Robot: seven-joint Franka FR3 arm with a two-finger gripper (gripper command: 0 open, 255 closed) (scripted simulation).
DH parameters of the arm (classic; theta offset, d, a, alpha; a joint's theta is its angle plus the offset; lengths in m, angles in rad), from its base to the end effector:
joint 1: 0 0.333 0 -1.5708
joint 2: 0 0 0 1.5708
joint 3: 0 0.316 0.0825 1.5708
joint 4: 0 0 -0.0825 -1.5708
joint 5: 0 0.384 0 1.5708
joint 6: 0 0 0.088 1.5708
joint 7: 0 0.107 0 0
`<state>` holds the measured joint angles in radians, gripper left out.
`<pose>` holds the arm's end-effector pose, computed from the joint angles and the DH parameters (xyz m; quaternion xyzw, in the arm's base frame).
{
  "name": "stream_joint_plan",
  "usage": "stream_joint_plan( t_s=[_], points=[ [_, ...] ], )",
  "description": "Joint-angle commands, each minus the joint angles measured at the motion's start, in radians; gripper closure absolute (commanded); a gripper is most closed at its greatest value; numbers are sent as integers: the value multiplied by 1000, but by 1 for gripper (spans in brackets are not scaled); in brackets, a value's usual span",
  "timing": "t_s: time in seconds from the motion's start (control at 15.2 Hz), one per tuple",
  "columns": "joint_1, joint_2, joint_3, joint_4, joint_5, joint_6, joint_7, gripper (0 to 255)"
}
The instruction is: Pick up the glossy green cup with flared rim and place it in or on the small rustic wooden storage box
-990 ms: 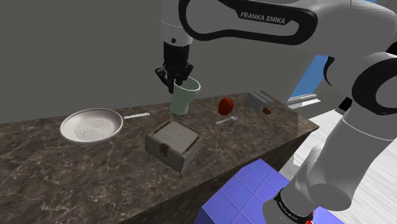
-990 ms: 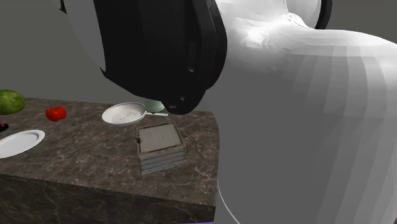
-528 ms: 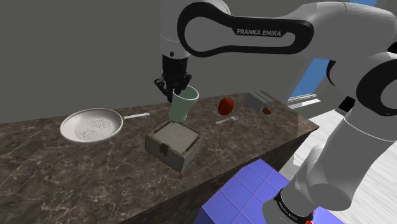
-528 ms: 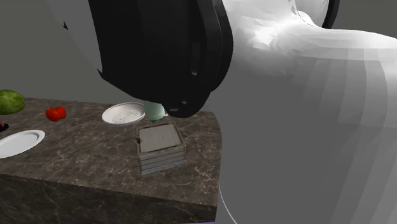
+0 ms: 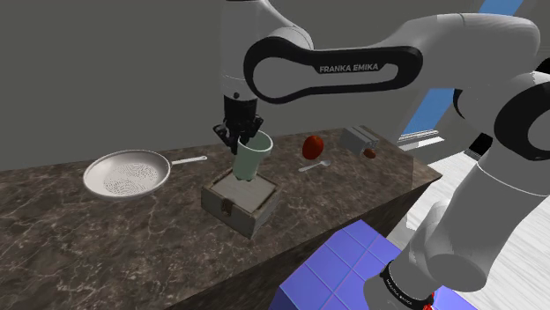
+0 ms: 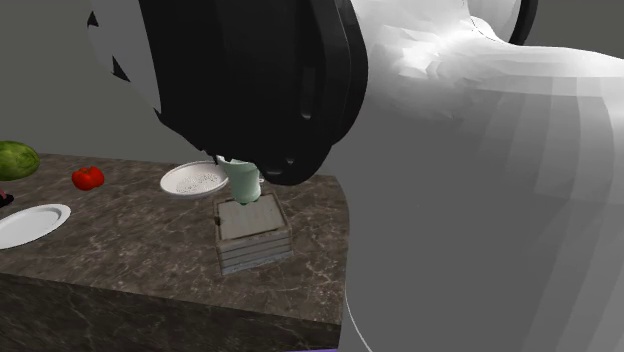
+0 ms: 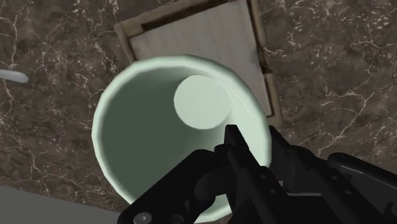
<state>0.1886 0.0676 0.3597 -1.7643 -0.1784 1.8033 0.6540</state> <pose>0.5056 0.2857 0.5172 0.9967 -0.0313 0.0324 0.0682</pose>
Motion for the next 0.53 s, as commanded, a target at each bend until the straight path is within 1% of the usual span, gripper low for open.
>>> stream_joint_plan(
  t_s=[0.0,0.4,0.46],
  points=[
    [-1,2,-1,-26,-2,29,4,255],
    [-1,13,-2,-92,-11,104,18,255],
    [-1,13,-2,-92,-11,104,18,255]
  ],
)
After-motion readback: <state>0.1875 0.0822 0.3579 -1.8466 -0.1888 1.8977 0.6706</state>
